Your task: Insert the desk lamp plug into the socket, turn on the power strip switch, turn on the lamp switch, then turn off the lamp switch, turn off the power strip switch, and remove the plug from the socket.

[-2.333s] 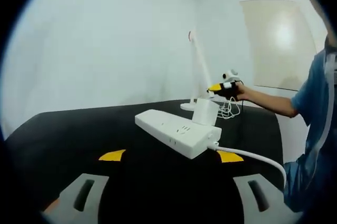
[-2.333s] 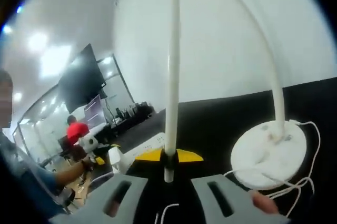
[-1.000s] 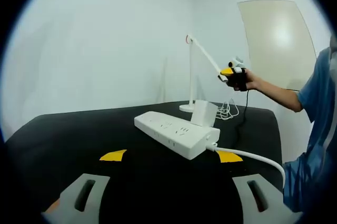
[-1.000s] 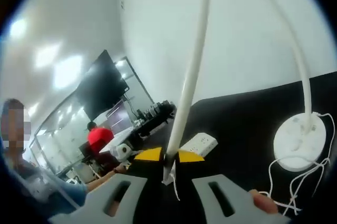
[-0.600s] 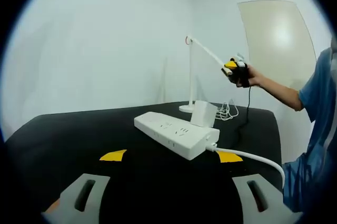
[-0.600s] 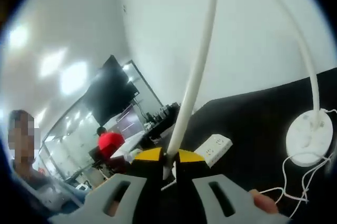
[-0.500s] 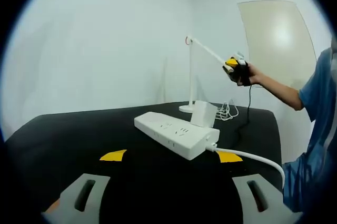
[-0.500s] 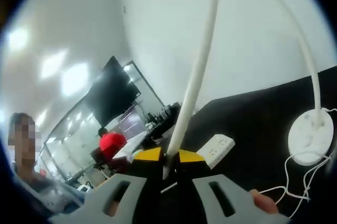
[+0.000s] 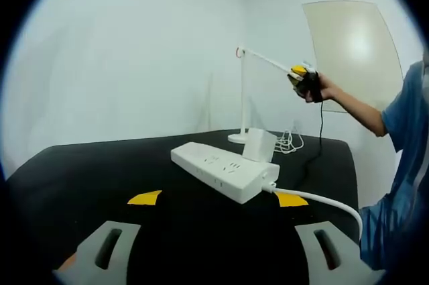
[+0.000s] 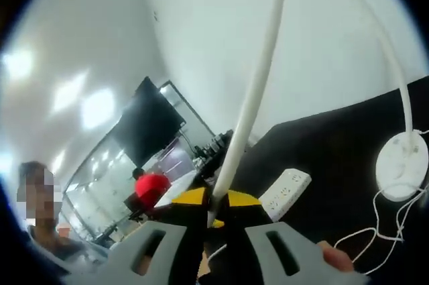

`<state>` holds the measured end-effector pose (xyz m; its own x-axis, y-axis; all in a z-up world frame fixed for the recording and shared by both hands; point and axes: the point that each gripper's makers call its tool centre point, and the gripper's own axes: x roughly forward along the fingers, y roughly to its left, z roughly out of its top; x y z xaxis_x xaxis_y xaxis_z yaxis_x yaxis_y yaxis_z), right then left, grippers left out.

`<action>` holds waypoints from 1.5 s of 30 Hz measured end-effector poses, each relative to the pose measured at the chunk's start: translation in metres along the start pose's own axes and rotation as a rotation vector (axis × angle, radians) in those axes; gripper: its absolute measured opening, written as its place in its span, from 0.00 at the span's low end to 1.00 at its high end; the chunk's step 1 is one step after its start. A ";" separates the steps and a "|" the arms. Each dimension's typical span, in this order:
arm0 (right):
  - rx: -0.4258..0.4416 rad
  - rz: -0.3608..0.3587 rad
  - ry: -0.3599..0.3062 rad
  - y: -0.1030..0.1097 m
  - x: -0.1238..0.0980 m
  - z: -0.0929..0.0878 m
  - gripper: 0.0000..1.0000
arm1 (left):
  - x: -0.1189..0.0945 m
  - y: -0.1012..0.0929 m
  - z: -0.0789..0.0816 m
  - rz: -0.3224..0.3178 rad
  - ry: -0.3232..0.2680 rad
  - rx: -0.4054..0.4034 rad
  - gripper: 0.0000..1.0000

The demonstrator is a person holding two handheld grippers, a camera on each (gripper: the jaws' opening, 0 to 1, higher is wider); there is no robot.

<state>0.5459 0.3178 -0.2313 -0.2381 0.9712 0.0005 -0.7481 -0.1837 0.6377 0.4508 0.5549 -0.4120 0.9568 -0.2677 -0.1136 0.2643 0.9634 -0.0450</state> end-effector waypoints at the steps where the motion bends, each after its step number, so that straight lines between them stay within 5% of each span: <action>1: 0.016 0.005 0.000 0.002 0.000 0.000 0.12 | 0.000 0.000 0.000 0.000 -0.001 0.001 0.61; 24: 0.113 0.060 -0.015 0.015 -0.008 0.057 0.12 | 0.000 -0.001 0.002 -0.012 -0.014 0.000 0.61; 45: 0.164 0.118 -0.060 0.070 -0.003 0.079 0.12 | -0.004 -0.014 0.004 -0.022 -0.017 -0.005 0.60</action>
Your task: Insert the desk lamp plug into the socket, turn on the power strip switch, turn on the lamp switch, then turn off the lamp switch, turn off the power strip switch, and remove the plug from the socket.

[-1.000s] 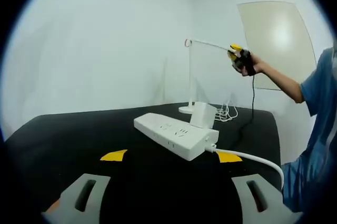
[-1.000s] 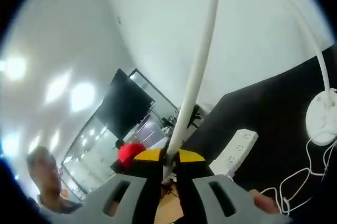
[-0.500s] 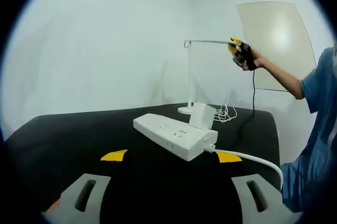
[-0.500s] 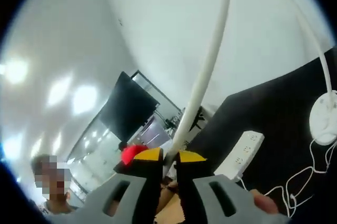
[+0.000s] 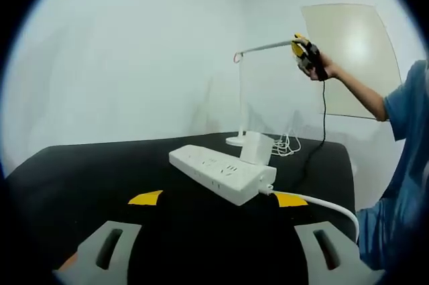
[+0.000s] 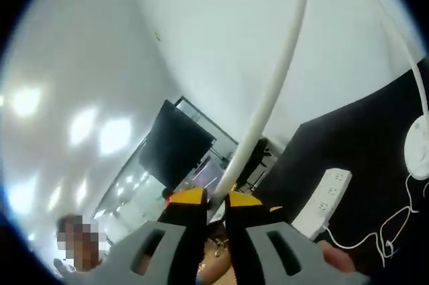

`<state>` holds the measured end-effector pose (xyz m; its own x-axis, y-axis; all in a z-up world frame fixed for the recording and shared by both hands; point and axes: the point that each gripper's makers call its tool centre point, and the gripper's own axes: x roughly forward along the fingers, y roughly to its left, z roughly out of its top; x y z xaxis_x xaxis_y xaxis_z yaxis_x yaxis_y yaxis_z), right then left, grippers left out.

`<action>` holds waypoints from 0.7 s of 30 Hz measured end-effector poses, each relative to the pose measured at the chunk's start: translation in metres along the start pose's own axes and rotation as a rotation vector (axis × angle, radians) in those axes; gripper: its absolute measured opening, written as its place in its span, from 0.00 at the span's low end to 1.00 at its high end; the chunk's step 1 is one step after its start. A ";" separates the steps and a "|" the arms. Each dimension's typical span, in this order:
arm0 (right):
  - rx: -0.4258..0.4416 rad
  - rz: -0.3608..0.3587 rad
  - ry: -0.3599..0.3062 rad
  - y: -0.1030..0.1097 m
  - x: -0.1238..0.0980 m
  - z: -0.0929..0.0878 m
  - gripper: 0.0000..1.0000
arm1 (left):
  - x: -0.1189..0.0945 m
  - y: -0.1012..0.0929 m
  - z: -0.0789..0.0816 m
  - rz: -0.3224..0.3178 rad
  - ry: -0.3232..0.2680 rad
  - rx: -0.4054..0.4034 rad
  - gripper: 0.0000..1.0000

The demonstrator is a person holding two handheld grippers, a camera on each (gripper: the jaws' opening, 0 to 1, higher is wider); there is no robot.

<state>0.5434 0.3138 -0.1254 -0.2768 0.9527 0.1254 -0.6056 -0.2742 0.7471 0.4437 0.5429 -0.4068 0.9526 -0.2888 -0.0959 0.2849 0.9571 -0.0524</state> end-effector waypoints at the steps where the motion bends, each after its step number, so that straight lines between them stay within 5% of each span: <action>1: 0.001 0.003 -0.002 0.002 0.000 0.001 0.13 | -0.001 -0.003 0.000 0.000 0.000 0.001 0.60; 21: 0.026 0.055 -0.055 0.040 0.007 0.014 0.13 | -0.002 0.005 0.004 0.005 -0.009 -0.017 0.59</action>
<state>0.5273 0.3116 -0.0853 -0.2675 0.9422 0.2017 -0.5707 -0.3236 0.7547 0.4439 0.5484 -0.4031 0.9548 -0.2841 -0.0876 0.2787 0.9579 -0.0688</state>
